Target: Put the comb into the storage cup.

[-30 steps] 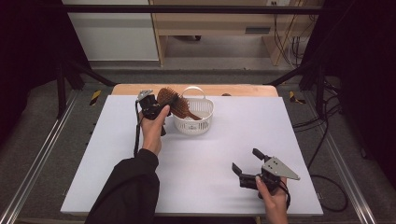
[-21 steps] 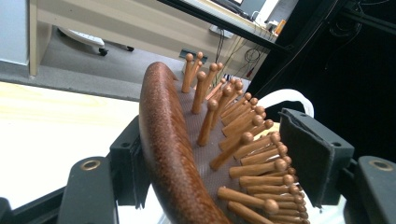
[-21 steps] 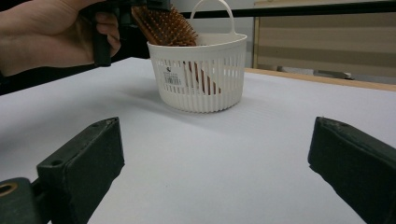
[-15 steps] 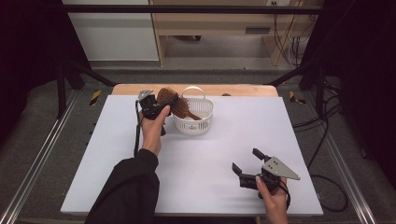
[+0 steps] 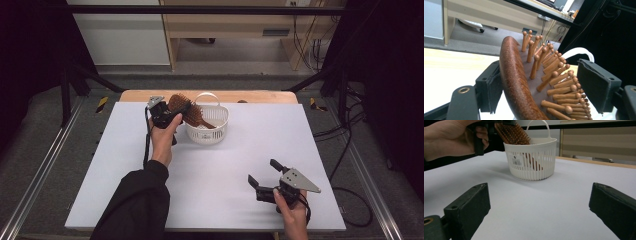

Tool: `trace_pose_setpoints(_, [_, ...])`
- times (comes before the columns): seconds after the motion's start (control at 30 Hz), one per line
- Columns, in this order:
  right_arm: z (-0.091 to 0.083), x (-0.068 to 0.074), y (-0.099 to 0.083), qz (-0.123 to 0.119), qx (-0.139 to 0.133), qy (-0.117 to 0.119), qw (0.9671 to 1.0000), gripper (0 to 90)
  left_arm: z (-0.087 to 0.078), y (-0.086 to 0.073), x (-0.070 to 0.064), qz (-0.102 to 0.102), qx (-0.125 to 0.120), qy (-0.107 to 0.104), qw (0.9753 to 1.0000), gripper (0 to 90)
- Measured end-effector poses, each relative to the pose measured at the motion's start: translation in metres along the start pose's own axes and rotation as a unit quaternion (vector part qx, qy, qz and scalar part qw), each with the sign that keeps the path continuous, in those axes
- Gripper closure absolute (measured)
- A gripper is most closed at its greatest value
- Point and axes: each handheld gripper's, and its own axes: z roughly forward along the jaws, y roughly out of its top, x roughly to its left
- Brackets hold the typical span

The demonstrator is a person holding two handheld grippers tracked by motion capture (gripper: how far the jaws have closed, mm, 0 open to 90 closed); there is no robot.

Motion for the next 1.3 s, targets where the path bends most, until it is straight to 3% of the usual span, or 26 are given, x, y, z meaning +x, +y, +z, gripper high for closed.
trace_pose_setpoints(0.6, [0.001,0.0,0.0,0.001,0.003,0.0,1.0,3.8,0.0,-0.001,0.0,-0.003,0.008,0.012,0.9999,6.4])
trace_pose_setpoints(1.07, [0.001,0.0,0.0,0.002,0.002,-0.001,1.0,3.8,-0.006,0.004,-0.003,0.002,-0.016,0.009,0.9998,5.1])
trace_pose_setpoints(1.3, [0.001,0.0,0.0,0.002,0.001,0.0,1.0,3.8,-0.011,0.007,-0.007,0.022,-0.025,0.013,0.9994,4.1])
